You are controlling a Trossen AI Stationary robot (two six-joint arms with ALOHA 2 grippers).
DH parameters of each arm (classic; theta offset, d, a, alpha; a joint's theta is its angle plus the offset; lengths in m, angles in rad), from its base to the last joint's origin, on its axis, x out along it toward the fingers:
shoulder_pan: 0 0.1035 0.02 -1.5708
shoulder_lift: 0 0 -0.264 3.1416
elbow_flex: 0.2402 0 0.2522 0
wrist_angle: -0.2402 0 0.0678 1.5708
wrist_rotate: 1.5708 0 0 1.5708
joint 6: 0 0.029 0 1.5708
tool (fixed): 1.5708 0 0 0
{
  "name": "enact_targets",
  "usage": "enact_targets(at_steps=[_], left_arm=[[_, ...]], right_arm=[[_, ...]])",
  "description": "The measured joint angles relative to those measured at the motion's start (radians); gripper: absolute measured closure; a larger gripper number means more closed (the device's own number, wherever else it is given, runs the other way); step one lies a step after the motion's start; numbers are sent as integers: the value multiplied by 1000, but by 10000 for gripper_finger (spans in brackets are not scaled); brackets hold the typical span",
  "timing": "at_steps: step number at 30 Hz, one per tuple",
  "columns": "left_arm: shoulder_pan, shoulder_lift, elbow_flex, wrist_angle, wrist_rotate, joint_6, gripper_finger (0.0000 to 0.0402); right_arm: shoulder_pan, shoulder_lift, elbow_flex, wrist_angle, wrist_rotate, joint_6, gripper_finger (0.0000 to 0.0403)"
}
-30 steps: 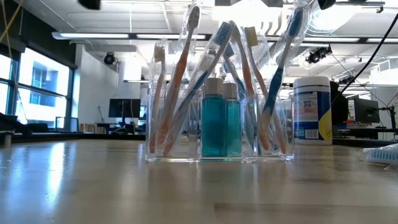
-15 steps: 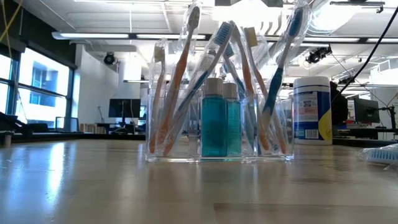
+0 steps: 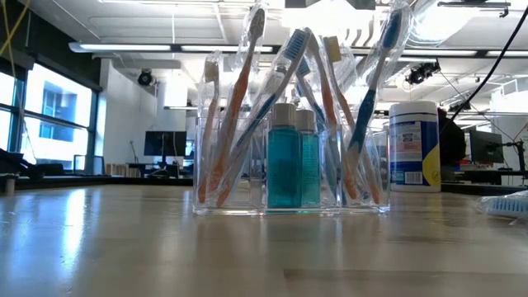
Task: Pick & Place toothbrushing station
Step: Put the blue toothbrush into the transparent organizer
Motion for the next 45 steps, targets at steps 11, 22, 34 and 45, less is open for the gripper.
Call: enact_targets(at_steps=[11, 22, 34, 45], left_arm=[[64, 0, 1, -13, -10, -37, 399], [65, 0, 1, -14, -14, -70, 399], [63, 0, 2, -9, 10, -115, 392], [56, 0, 1, -56, 177, -358, 337]], right_arm=[[-56, 68, 4, 35, -114, -7, 140], [-57, 68, 4, 35, -116, -67, 233], [-73, 68, 4, 5, -109, -130, 372], [-70, 66, 4, 0, -124, -160, 385]])
